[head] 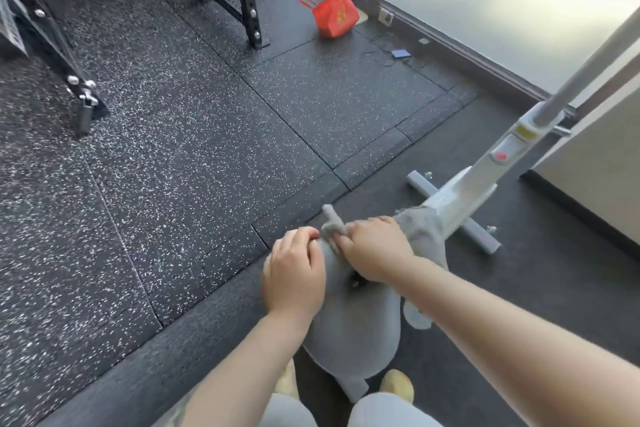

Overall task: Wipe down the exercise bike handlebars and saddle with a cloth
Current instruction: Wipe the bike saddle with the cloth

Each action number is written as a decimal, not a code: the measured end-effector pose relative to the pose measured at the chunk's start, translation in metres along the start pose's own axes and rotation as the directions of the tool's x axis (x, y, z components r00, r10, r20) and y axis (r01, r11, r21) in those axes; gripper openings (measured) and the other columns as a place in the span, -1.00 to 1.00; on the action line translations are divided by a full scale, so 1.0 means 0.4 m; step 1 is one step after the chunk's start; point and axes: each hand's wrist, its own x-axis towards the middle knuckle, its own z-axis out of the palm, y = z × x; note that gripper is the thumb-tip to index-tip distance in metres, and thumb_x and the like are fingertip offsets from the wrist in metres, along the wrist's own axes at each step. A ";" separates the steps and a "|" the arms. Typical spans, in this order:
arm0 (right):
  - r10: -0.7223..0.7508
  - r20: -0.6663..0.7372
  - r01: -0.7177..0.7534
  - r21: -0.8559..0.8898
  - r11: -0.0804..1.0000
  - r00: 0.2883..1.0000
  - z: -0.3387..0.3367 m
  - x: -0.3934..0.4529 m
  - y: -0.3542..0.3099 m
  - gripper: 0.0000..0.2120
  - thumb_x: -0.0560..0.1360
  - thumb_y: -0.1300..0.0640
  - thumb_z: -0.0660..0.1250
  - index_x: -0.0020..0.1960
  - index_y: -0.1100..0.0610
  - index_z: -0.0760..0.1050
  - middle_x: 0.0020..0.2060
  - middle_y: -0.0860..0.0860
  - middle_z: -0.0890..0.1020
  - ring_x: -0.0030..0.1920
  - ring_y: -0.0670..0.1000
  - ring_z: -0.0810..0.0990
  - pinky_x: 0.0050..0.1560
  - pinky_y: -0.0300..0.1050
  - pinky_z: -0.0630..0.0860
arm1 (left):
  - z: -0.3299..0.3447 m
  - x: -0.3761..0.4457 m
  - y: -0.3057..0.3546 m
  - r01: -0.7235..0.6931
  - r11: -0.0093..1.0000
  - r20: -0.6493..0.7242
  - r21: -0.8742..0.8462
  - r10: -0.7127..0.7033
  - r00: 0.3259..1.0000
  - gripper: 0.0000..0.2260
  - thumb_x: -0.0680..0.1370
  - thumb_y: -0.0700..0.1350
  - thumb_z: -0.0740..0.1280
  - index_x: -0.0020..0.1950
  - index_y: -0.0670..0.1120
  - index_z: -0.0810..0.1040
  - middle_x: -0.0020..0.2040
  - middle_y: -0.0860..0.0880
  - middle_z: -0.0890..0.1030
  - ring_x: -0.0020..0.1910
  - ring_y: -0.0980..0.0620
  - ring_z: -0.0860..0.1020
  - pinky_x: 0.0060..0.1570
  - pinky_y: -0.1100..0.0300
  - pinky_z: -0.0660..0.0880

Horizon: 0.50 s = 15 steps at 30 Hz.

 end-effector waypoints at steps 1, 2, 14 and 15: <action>0.070 0.063 -0.073 0.058 0.996 0.996 -0.013 0.012 0.037 -0.49 0.58 -0.07 -0.14 0.03 0.07 0.57 0.03 0.10 0.65 0.09 0.13 0.56 0.07 -0.04 0.32 | -0.002 0.003 0.001 -0.014 1.000 0.014 0.004 0.013 1.000 -0.68 0.52 0.01 0.03 0.06 0.03 0.54 0.03 0.06 0.59 0.04 -0.03 0.50 0.05 0.04 0.43; 0.155 0.109 -0.165 0.089 0.982 0.982 -0.023 0.022 0.078 -0.56 0.60 -0.04 -0.05 0.02 0.08 0.58 0.03 0.11 0.65 0.10 0.13 0.55 0.12 -0.04 0.30 | -0.003 0.004 0.003 -0.025 1.000 0.028 0.008 0.025 0.999 -0.66 0.52 0.03 0.00 0.06 0.04 0.53 0.03 0.06 0.58 0.04 -0.03 0.49 0.03 0.04 0.42; 0.391 -0.002 -0.391 -0.064 0.918 0.920 0.007 0.009 0.056 -0.65 0.59 0.00 0.02 0.08 0.03 0.57 0.13 0.00 0.61 0.29 0.04 0.43 0.47 0.10 -0.07 | -0.005 0.020 -0.022 0.183 0.924 0.098 -0.335 -0.160 0.982 -0.77 0.59 -0.17 0.18 -0.02 0.11 0.57 0.02 0.17 0.58 0.11 0.06 0.48 0.14 0.10 0.39; 0.414 0.000 -0.412 -0.100 0.906 0.910 0.015 0.013 0.019 -0.65 0.60 0.02 0.01 0.11 0.05 0.56 0.12 0.01 0.61 0.28 0.06 0.43 0.45 0.12 -0.05 | -0.007 0.023 -0.024 0.206 0.908 0.102 -0.365 -0.181 0.978 -0.77 0.59 -0.17 0.18 -0.03 0.10 0.58 0.01 0.15 0.60 0.10 0.04 0.50 0.15 0.07 0.41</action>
